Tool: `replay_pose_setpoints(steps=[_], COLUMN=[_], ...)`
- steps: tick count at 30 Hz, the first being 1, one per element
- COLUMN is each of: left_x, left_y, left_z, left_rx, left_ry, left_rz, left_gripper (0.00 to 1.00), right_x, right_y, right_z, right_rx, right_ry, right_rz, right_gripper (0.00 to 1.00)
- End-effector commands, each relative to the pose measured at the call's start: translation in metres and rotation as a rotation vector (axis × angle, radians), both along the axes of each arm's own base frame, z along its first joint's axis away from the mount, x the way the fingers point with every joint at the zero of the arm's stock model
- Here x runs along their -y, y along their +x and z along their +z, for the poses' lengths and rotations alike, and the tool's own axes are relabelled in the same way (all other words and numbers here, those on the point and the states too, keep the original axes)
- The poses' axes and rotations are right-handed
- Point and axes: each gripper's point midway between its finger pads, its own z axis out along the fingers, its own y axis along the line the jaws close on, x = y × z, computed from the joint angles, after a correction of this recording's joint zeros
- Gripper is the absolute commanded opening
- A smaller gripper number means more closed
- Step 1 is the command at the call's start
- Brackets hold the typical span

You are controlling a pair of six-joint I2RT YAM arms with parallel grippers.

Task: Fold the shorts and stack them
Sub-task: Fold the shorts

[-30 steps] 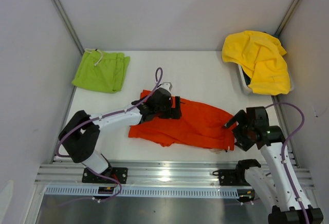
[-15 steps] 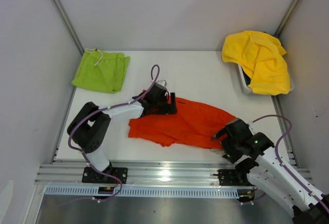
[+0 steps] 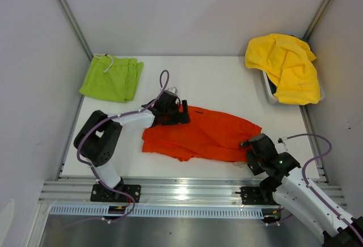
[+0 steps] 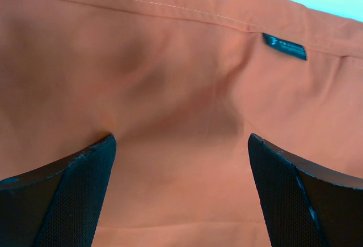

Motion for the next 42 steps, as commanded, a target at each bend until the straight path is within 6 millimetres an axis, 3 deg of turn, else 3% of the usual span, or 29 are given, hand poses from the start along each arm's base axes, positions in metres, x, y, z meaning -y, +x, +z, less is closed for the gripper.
replay_pose_setpoints(steps=[1, 7, 12, 17, 23, 24, 26, 29, 30, 42], left_x=[-0.001, -0.005, -0.014, -0.018, -0.022, -0.023, -0.026, -0.032, -0.033, -0.030], left_y=[0.006, 0.007, 0.011, 0.013, 0.010, 0.009, 0.007, 0.006, 0.006, -0.006], left_z=[-0.004, -0.012, -0.012, 0.004, 0.026, 0.029, 0.036, 0.045, 0.047, 0.066], left_rx=[0.004, -0.009, -0.013, 0.018, 0.050, 0.056, 0.067, 0.088, 0.095, 0.116], left_ry=[-0.026, -0.012, -0.013, -0.017, -0.021, -0.018, -0.018, -0.007, -0.008, -0.024], left_rz=[0.003, 0.008, 0.030, 0.035, 0.034, 0.034, 0.034, 0.047, 0.050, 0.021], left_gripper=[0.99, 0.99, 0.99, 0.99, 0.99, 0.99, 0.99, 0.99, 0.99, 0.99], right_x=[0.021, 0.030, 0.034, 0.037, 0.044, 0.045, 0.048, 0.052, 0.053, 0.031], right_y=[0.016, 0.026, 0.044, 0.055, 0.067, 0.069, 0.071, 0.075, 0.076, 0.094], right_z=[-0.002, -0.017, -0.015, -0.023, -0.021, -0.017, -0.012, -0.003, 0.001, 0.042], right_rx=[0.096, 0.161, 0.214, 0.216, 0.290, 0.301, 0.313, 0.323, 0.327, 0.372], right_ry=[-0.048, -0.045, -0.059, -0.063, -0.091, -0.097, -0.137, -0.193, -0.208, -0.442], right_rz=[-0.105, -0.137, -0.149, -0.175, -0.210, -0.210, -0.196, -0.167, -0.157, 0.133], right_gripper=[0.99, 0.99, 0.99, 0.86, 0.57, 0.45, 0.32, 0.04, 0.00, 0.00])
